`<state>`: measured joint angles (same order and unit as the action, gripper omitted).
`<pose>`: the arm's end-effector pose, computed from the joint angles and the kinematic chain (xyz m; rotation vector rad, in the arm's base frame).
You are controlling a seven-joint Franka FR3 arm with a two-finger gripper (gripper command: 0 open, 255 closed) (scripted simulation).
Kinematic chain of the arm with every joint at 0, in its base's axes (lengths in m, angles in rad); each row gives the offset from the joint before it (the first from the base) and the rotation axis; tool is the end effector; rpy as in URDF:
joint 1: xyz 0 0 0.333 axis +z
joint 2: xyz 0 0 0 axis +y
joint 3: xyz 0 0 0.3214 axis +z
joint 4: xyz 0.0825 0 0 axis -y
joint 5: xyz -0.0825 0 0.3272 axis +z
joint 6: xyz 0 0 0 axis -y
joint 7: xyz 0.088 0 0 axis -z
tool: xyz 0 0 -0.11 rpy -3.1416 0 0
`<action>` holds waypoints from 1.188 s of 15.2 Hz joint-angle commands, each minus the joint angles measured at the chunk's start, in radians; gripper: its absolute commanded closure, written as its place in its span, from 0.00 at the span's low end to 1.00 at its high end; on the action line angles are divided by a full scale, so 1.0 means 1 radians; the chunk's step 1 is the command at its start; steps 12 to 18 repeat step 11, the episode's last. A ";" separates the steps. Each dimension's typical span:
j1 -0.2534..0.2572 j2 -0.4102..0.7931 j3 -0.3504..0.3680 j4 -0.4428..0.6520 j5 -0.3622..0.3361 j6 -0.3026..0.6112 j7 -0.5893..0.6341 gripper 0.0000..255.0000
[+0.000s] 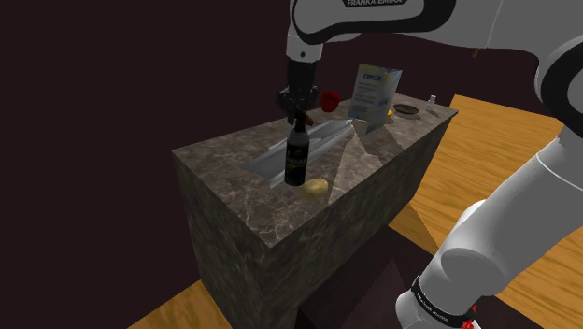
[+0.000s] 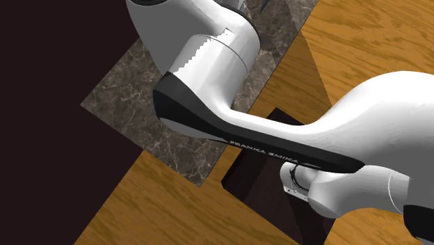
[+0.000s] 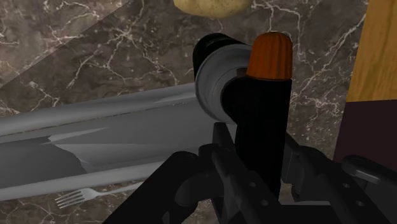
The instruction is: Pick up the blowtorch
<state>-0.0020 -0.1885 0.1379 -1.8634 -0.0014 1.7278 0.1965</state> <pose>0.4441 0.0666 0.6062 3.1205 -0.0970 0.0857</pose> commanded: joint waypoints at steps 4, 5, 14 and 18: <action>0.000 0.014 0.001 0.085 -0.002 -0.070 0.001 1.00; 0.000 0.017 0.001 0.102 -0.002 -0.084 0.001 1.00; -0.001 0.033 0.001 0.176 -0.004 -0.142 0.001 1.00; -0.001 0.033 0.001 0.176 -0.004 -0.142 0.001 1.00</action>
